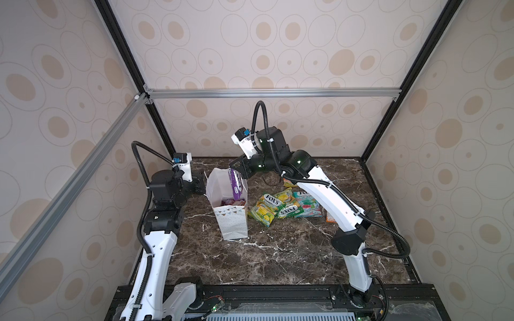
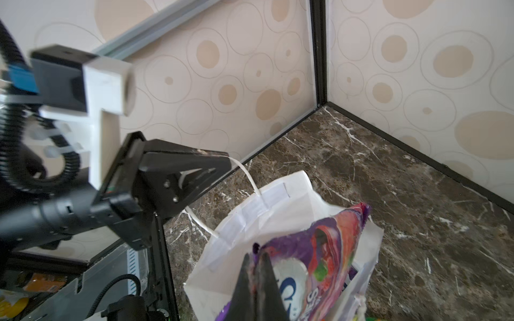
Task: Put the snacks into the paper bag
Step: 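Carry the Berries packet with the right gripper over the bag opening, then lower the Berries packet into the bag and open the right gripper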
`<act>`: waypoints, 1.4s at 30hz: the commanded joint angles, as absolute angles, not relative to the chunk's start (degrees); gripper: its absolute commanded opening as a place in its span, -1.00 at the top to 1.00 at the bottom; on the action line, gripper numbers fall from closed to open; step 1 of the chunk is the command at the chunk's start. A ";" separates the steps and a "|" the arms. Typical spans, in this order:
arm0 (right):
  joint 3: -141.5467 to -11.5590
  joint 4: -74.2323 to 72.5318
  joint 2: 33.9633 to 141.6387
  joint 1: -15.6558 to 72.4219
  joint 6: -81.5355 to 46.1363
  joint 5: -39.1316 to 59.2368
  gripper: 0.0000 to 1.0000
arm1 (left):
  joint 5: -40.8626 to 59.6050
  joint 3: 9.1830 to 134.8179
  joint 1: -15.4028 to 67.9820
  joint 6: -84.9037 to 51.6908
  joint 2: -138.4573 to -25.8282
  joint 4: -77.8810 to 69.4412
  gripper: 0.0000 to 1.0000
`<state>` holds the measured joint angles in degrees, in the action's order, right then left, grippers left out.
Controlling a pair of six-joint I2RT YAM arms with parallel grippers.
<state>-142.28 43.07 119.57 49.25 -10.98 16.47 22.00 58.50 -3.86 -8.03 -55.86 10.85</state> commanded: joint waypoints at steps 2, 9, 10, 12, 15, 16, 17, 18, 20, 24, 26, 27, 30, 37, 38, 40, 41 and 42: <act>-142.47 43.36 118.03 50.27 -8.20 11.60 1.00 | 21.80 59.16 -4.22 -7.21 -55.25 9.64 1.00; -140.71 44.78 117.08 50.89 -6.60 6.93 1.00 | 21.63 59.24 -4.24 -7.12 -55.18 9.70 1.00; -140.25 44.95 116.77 51.12 -6.43 6.50 1.00 | 21.60 59.24 -4.30 -7.12 -55.18 9.69 1.00; -139.58 45.38 116.31 51.87 -5.49 5.17 1.00 | 21.55 59.26 -4.27 -7.11 -55.12 9.70 1.00; -139.96 46.38 115.63 53.47 -3.81 1.15 1.00 | 21.53 59.28 -4.26 -7.04 -55.10 9.75 1.00; -139.92 46.57 115.26 53.91 -3.58 -0.08 1.00 | 21.52 59.24 -4.22 -7.03 -55.09 9.76 1.00; -139.68 46.74 114.79 54.22 -3.62 -1.24 1.00 | 21.44 59.30 -4.28 -7.03 -55.06 9.80 1.00; -139.35 46.76 114.45 54.39 -3.88 -2.17 1.00 | 21.42 59.31 -4.31 -6.98 -54.95 9.83 1.00; -138.24 46.62 113.63 54.48 -4.54 -3.73 1.00 | 21.41 59.34 -4.24 -6.94 -54.89 9.84 1.00; -137.64 46.67 113.56 54.73 -4.79 -5.13 1.00 | 21.44 59.28 -4.29 -6.98 -54.91 9.83 1.00; -137.82 46.59 113.80 54.69 -4.66 -5.43 1.00 | 21.42 59.32 -4.27 -6.95 -54.89 9.76 1.00; -137.97 46.58 113.71 54.71 -4.73 -5.55 1.00 | 21.44 59.33 -4.27 -6.90 -54.92 9.83 1.00; -138.10 46.51 113.57 54.67 -4.58 -5.79 1.00 | 21.37 59.26 -4.28 -6.94 -54.90 9.77 1.00; -138.16 46.49 113.73 54.72 -4.66 -6.50 0.95 | 21.46 59.27 -4.31 -7.03 -54.89 9.76 1.00; -138.25 46.49 113.77 54.71 -4.70 -6.50 0.87 | 21.48 59.29 -4.26 -6.95 -54.84 9.76 1.00; -138.45 46.49 114.04 54.81 -4.69 -6.50 0.73 | 21.42 59.33 -4.24 -6.94 -54.87 9.78 1.00; -138.47 46.49 114.08 54.76 -4.69 -6.59 0.65 | 21.41 59.33 -4.26 -6.94 -54.89 9.81 1.00; -138.58 46.49 114.08 54.80 -4.66 -6.67 0.62 | 21.42 59.33 -4.23 -6.94 -54.87 9.76 1.00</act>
